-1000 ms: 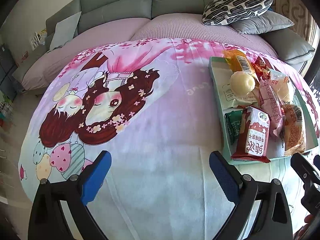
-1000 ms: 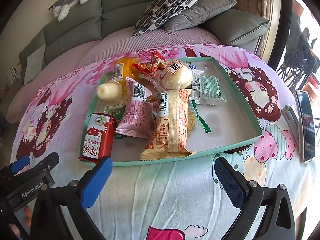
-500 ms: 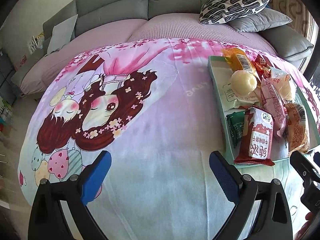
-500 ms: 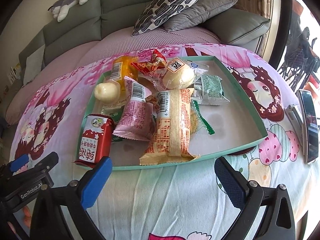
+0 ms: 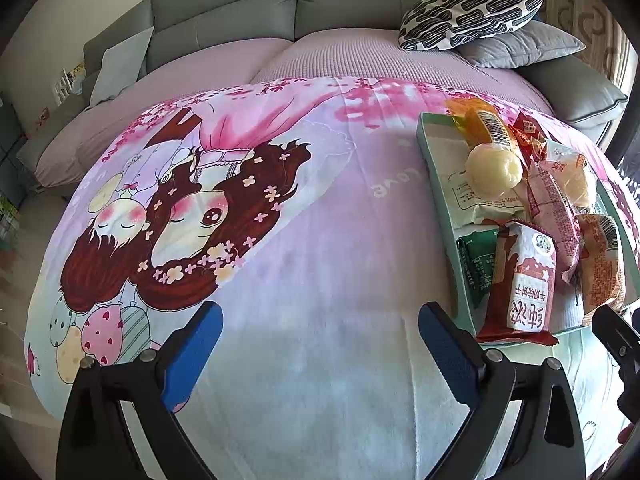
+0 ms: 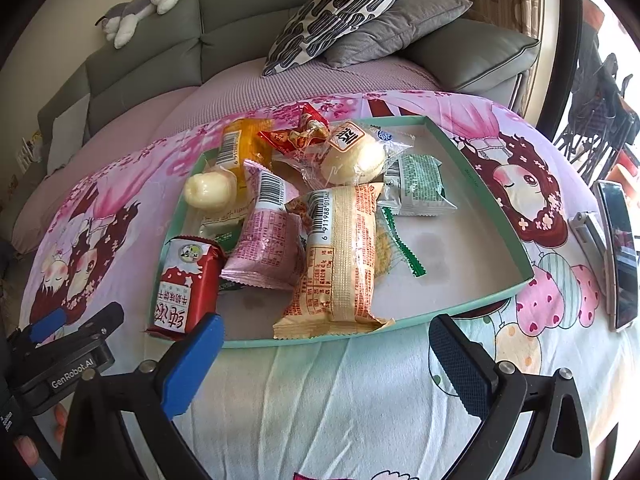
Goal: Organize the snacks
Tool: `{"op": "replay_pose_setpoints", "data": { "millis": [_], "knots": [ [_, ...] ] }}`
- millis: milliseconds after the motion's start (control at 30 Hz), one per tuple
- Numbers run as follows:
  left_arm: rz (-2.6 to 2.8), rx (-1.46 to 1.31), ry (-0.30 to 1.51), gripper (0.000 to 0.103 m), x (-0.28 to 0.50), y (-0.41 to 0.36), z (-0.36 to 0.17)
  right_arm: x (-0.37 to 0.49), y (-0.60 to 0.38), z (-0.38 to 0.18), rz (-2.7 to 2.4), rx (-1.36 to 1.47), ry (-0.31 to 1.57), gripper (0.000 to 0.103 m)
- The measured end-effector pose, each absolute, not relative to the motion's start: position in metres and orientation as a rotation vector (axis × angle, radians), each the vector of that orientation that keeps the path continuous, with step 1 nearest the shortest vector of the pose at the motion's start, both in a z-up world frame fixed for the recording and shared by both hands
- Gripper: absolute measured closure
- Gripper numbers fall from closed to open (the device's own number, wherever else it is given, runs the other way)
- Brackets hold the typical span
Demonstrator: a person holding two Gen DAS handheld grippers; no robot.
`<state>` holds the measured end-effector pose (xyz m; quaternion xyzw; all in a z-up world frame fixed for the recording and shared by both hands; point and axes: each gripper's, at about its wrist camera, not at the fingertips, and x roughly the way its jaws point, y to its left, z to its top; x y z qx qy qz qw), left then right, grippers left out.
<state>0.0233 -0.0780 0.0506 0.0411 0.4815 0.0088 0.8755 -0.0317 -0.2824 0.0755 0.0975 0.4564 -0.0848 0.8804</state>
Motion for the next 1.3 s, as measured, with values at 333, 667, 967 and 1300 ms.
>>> {"op": "replay_pose_setpoints", "data": {
  "millis": [333,667,967,1300],
  "knots": [
    [0.019,0.083,1.013,0.005,0.026,-0.078,0.050,-0.027,-0.284,0.071,-0.180,0.200,0.968,0.000],
    [0.018,0.079,0.998,0.005,0.024,-0.077,0.056,-0.030,-0.282,0.079,-0.175,0.191,0.956,0.000],
    [0.020,0.076,0.994,0.005,0.024,-0.077,0.058,-0.030,-0.282,0.080,-0.176,0.188,0.954,0.000],
    [0.022,0.073,0.992,0.005,0.023,-0.076,0.058,-0.030,-0.282,0.079,-0.174,0.186,0.960,0.000]
  ]
}}
